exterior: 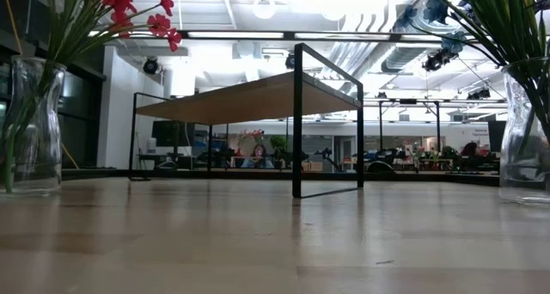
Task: Pick and place flowers into a vace then onto a shelf
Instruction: Put the red flower into the left transparent vase, then put the left transparent vase on the shelf
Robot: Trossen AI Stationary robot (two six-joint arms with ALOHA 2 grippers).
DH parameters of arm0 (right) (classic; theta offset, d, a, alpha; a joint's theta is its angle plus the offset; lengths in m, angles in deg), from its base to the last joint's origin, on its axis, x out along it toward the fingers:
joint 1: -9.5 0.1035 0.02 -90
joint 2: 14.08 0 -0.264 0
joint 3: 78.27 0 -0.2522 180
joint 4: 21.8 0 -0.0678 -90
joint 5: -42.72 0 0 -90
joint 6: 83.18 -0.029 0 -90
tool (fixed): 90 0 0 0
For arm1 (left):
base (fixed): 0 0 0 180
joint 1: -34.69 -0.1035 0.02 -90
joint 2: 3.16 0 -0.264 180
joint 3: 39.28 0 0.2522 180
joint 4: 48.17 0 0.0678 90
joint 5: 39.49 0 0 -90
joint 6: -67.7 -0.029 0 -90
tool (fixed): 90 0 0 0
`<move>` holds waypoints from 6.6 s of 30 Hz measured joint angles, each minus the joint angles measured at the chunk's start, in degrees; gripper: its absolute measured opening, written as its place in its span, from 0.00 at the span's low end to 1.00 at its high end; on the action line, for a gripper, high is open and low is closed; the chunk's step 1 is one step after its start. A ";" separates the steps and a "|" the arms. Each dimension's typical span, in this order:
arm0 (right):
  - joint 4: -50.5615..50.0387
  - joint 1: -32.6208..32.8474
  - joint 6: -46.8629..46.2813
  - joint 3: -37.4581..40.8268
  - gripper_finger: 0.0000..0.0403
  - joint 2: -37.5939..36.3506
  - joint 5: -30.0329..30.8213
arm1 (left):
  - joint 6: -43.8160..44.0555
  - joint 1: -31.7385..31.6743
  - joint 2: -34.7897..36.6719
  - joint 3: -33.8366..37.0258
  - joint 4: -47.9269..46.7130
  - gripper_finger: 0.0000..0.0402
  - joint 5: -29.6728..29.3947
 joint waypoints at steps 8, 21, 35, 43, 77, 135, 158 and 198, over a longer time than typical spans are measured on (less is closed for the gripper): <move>0.24 0.00 -0.11 0.00 0.65 1.23 0.00 | 5.61 -0.06 7.31 9.74 5.04 0.06 4.25; 0.98 0.00 0.02 0.00 0.65 1.23 1.49 | 10.42 -6.79 7.85 6.60 2.29 0.06 18.89; 1.14 -0.02 0.37 0.00 0.65 1.23 1.48 | 3.05 -22.15 7.85 1.96 -14.30 0.06 31.02; 0.91 0.00 0.44 0.00 0.65 1.23 0.92 | -3.07 -26.10 7.78 2.05 -20.00 0.06 34.53; 0.49 -0.02 1.53 0.00 0.65 2.59 0.85 | -5.80 -26.22 7.76 6.25 -18.50 0.06 39.26; 1.17 -0.02 3.06 0.00 0.65 5.03 0.85 | -12.52 -26.18 7.82 20.54 -22.78 0.09 49.35; 1.14 -0.04 2.97 0.00 0.65 5.03 -1.38 | -7.00 -26.18 7.82 20.49 -24.10 0.25 49.24; 1.17 0.00 3.04 0.00 0.65 4.86 -1.73 | 10.96 -24.95 7.88 -4.92 -29.89 0.84 35.46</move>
